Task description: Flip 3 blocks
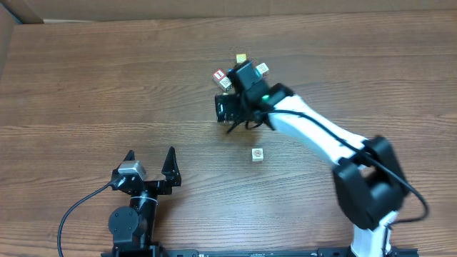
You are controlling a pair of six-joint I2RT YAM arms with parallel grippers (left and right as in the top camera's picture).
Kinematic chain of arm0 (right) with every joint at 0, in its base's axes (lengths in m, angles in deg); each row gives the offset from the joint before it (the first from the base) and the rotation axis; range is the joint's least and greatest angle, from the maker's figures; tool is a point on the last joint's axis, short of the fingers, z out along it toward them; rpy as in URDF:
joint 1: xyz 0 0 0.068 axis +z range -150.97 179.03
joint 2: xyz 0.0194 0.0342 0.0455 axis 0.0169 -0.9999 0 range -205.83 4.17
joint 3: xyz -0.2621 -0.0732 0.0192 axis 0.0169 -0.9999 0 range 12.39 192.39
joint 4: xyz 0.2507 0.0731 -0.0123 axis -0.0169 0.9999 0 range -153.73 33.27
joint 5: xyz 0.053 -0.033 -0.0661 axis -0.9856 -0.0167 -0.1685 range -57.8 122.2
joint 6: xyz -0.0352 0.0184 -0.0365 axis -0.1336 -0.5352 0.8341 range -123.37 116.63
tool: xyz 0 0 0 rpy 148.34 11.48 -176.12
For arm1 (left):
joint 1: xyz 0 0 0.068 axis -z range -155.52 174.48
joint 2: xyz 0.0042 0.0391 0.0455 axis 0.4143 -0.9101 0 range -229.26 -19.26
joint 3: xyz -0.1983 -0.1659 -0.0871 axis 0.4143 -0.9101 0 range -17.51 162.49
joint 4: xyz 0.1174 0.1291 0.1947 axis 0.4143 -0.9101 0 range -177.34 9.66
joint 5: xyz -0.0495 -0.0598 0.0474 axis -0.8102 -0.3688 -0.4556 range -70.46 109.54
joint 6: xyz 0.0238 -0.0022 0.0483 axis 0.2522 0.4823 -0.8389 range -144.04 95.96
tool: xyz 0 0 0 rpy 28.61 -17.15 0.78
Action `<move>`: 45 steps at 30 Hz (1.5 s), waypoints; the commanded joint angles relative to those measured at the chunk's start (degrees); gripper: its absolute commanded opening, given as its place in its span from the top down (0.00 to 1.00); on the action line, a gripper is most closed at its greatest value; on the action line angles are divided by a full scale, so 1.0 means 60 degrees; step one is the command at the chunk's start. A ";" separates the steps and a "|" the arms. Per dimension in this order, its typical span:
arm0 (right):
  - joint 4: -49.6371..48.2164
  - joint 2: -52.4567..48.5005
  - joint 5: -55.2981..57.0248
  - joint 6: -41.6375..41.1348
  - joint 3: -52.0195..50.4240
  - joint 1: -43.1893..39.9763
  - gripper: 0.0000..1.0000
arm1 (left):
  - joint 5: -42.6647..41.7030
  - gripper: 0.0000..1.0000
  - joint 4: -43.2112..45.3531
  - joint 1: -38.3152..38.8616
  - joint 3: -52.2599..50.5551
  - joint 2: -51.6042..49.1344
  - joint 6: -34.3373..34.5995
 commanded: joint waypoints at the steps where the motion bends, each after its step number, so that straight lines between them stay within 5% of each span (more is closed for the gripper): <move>1: -0.0270 -0.0805 0.0783 0.0127 0.0102 0.0160 0.14 | 0.0029 0.00 -0.0025 0.0062 -0.0036 0.0087 -0.0189; 7: -0.0499 -0.1104 0.0787 0.0127 0.0102 0.0168 0.40 | 0.0029 0.00 -0.0025 0.0062 -0.0036 0.0087 -0.0189; 18: -0.1410 -0.1122 0.0769 0.0554 -0.0248 0.0175 0.38 | 0.0029 0.00 -0.0025 0.0062 -0.0036 0.0087 -0.0189; 23: -0.1166 -0.1122 0.0747 0.0557 -0.0248 0.0171 0.71 | 0.0029 0.00 -0.0025 0.0062 -0.0036 0.0087 -0.0189; 25: -0.1060 -0.1082 0.0747 0.0554 -0.0237 0.0171 0.76 | 0.0029 0.00 -0.0025 0.0062 -0.0036 0.0087 -0.0189; 36: 0.1191 0.1151 0.0321 0.0514 0.0747 0.0182 0.76 | 0.0029 0.00 -0.0025 0.0062 -0.0036 0.0087 -0.0189; 42: 0.2484 0.1687 -0.0142 -0.0612 0.0725 0.0182 0.76 | 0.0033 0.00 -0.0025 0.0062 -0.0036 0.0087 -0.0189; 45: 0.2834 0.1574 -0.0463 -0.0739 0.0510 0.0215 0.59 | 0.0033 0.00 -0.0025 0.0062 -0.0036 0.0087 -0.0189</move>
